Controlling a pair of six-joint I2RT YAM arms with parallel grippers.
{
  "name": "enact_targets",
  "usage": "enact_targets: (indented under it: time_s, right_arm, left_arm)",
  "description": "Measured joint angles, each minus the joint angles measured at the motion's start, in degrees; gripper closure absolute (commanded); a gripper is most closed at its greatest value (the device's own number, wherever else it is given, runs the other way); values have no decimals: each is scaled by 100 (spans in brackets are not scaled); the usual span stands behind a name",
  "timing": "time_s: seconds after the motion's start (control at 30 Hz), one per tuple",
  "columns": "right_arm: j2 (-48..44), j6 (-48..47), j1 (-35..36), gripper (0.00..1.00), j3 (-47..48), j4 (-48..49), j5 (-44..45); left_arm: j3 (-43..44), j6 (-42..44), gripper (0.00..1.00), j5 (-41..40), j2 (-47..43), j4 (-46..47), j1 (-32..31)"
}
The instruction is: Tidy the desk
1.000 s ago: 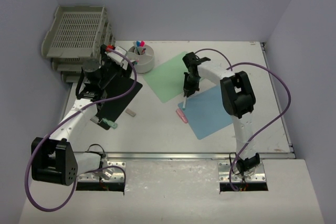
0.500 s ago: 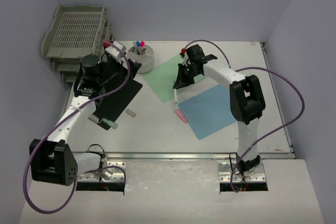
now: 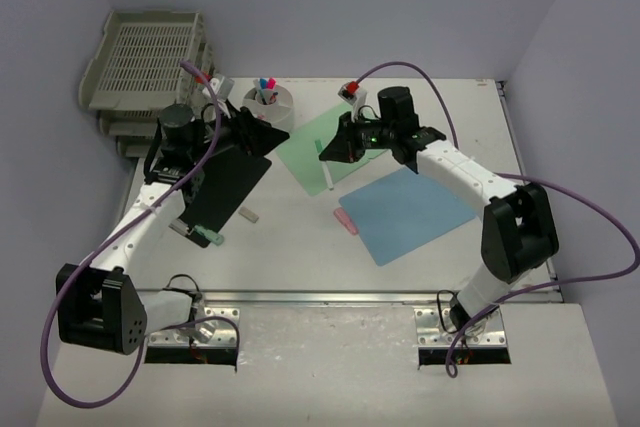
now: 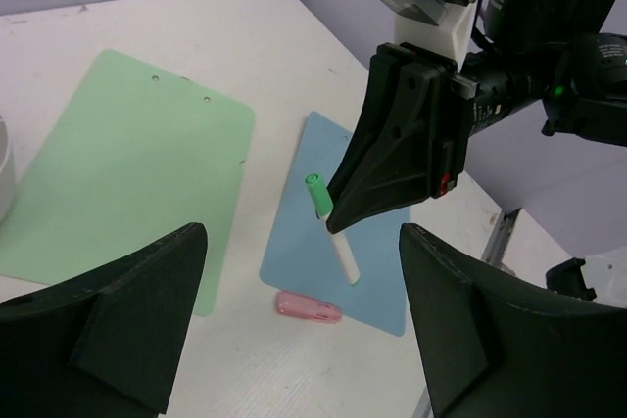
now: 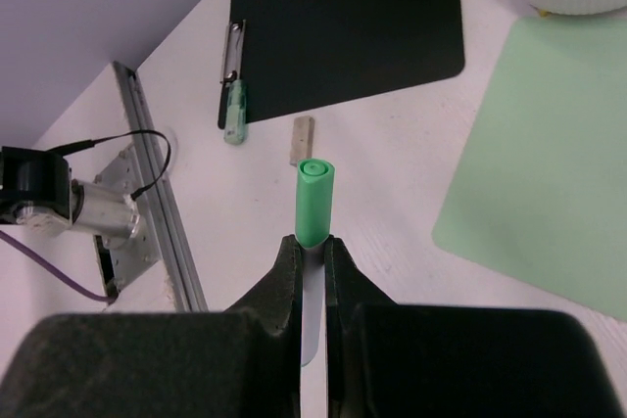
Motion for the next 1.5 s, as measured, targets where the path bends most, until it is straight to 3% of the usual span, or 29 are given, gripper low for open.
enact_targets:
  time_s: [0.27,0.63,0.73,0.93,0.97,1.07,1.2,1.3,1.5]
  right_arm:
    - [46,45,278,100,40,187,-305]
    - [118,231,474,100,401,190,-558]
    - [118,267,520,100,450,190,-605]
    - [139,315,572,100,470,168,-578]
    - [155,318,575,98,480,164,-578]
    - [219,318,584,75,537,161,-590]
    - [260,374,599,26,634,108,-568]
    - [260,347,610,21,715,-6,-409]
    - [259,295,522,20,687,-208,-116]
  left_arm:
    - [-105,-90,41,-173,126,-8,-596]
    - [-148,-88,53,-447,444,-48,-694]
    - [-148,-92,61,-448,457,-39,-722]
    - [-151,-158,97,-327,455,71,-743]
    - [-152,-192,100,-297,455,105,-751]
    - [-163,-255,100,-284,455,143,-769]
    - [-170,-217,100,-318,455,104,-766]
    - [-153,-37,100,-434,455,-40,-729]
    - [244,774,100,-1070,457,-684,-415]
